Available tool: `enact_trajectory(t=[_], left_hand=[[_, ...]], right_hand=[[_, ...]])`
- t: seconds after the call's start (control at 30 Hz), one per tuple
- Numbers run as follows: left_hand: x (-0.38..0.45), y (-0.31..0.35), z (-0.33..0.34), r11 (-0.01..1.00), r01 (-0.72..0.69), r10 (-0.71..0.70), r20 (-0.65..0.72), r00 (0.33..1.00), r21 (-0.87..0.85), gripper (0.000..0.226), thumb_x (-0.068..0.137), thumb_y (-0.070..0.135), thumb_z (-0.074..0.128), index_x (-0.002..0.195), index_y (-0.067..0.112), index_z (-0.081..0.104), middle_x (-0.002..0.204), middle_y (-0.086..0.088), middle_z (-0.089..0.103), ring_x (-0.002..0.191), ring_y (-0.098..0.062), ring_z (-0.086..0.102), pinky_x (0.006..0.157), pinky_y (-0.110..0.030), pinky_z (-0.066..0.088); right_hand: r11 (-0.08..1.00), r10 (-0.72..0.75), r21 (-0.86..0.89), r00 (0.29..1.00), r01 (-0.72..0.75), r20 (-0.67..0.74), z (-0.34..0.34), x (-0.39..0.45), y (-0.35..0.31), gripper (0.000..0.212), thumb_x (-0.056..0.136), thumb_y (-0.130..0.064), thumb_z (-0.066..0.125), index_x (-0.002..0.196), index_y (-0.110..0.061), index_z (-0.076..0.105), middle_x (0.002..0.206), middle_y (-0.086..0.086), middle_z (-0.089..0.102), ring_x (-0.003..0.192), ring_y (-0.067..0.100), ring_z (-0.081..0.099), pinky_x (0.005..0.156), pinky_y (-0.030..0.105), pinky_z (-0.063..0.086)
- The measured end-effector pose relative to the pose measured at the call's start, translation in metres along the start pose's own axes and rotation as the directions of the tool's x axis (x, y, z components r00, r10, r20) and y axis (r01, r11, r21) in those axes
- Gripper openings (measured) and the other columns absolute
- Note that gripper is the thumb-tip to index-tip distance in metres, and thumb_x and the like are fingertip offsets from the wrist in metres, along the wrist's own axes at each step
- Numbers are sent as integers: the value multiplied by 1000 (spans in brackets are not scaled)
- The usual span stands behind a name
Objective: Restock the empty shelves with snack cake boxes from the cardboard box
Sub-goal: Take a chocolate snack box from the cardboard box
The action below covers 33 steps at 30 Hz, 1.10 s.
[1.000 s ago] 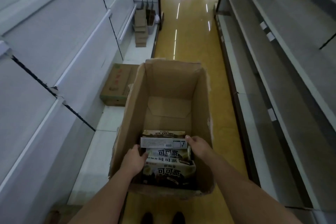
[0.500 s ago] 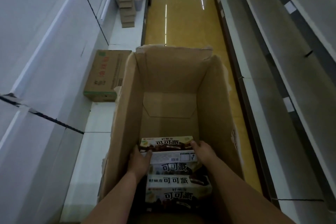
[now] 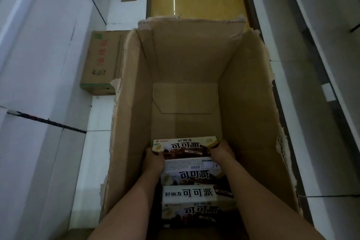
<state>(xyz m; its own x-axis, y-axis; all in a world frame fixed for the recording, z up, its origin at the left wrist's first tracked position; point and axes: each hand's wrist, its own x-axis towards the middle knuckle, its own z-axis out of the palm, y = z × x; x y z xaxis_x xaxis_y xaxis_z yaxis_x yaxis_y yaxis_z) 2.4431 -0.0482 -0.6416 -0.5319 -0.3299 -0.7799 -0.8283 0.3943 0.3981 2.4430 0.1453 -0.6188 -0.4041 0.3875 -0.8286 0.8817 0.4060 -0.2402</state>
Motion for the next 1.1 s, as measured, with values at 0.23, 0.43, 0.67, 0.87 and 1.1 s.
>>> enact_trajectory(t=[0.23,0.43,0.67,0.87,1.1], left_hand=[[-18,31,-12,972,-100,86,-75,993,-212,30,92,10,47,121,21,49,106,-8,62,88,-28,59,73,-34,50],[-64,74,-45,943,-205,165,-168,972,-262,41,86,5,57,125,15,52,115,-12,62,103,-32,58,80,-33,45],[-122,101,-76,877,-253,133,-298,945,-409,34,91,19,52,125,13,56,118,-15,61,103,-35,57,88,-41,49],[-179,140,-74,809,-403,319,-256,913,-428,27,97,26,51,118,10,56,109,-12,60,90,-24,53,75,-33,41],[-226,185,-49,807,-520,518,-89,851,-279,49,90,53,53,111,8,55,104,-12,64,86,-24,62,74,-36,52]], right_hand=[[996,64,60,996,-60,-69,-6,-16,-10,41,92,-15,50,131,-4,47,129,16,50,106,27,57,83,32,49],[940,32,341,993,8,-112,-46,-58,-37,67,76,-4,69,132,-3,33,127,21,51,107,35,59,88,48,54],[771,-179,583,966,257,-189,-105,-130,-60,56,82,-12,69,122,3,33,110,20,58,95,35,65,78,49,57],[610,-233,689,920,391,-316,-163,-183,-44,43,81,-33,74,108,-9,50,101,14,67,85,28,69,72,40,59],[562,-186,723,914,401,-361,-243,-216,7,58,83,-65,54,99,-10,56,94,15,69,83,32,69,81,47,57]])
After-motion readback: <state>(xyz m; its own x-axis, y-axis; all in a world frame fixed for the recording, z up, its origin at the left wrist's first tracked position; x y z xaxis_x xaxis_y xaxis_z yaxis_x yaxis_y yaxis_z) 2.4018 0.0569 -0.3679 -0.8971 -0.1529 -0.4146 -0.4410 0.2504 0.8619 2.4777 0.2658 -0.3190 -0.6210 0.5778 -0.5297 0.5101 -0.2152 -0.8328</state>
